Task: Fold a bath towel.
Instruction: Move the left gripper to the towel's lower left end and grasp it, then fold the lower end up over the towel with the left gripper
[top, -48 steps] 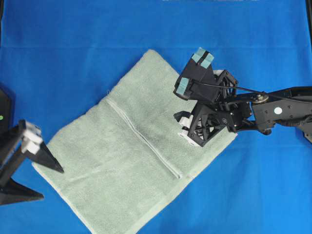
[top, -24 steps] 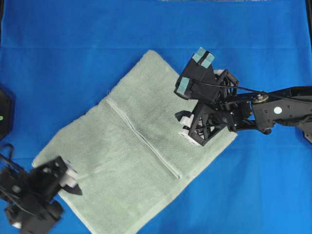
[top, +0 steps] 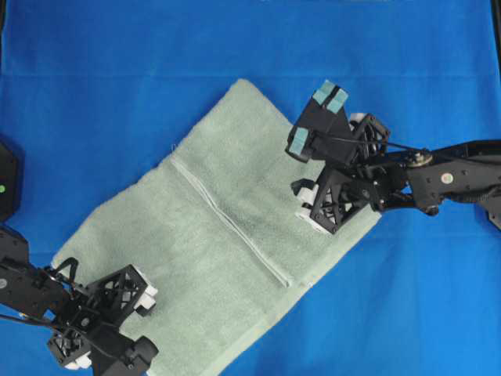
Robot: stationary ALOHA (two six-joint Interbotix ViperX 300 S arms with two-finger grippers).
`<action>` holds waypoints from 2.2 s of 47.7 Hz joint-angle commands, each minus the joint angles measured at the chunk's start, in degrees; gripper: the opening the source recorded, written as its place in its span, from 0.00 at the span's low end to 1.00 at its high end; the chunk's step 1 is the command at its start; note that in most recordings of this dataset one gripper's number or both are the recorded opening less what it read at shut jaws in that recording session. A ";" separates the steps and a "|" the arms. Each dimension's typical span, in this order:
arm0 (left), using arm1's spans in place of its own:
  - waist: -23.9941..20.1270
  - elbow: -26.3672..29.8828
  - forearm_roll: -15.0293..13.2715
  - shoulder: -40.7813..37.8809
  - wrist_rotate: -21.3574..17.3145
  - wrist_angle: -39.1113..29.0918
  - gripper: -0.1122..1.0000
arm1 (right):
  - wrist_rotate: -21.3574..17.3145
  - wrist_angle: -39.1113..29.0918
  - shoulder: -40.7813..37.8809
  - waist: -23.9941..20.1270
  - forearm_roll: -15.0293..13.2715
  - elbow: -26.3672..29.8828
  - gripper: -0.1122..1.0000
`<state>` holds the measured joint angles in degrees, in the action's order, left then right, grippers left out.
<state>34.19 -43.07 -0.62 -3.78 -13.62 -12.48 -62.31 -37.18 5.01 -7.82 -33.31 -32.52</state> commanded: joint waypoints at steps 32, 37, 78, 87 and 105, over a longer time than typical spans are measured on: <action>-1.23 6.24 0.70 6.77 -0.44 -5.62 0.21 | -0.26 0.26 5.19 -0.09 -0.09 -3.69 0.68; -2.99 8.00 0.79 10.20 -0.44 -9.58 0.21 | -0.26 0.09 6.50 -0.35 -0.09 -4.39 0.68; -39.46 39.55 5.36 -12.22 -35.24 -23.82 0.21 | -0.26 -5.27 25.22 -8.61 0.00 -18.28 0.68; -39.38 40.34 5.27 -13.01 -35.07 -23.55 0.21 | -0.26 -5.10 25.22 -8.61 -0.26 -19.07 0.68; -39.46 39.99 5.27 -12.74 -34.98 -13.18 0.81 | -0.26 -4.83 25.22 -8.61 -0.26 -18.90 0.68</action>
<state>-5.10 -4.04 4.66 -17.84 -48.87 -27.86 -62.67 -42.28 29.71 -16.26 -33.31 -52.21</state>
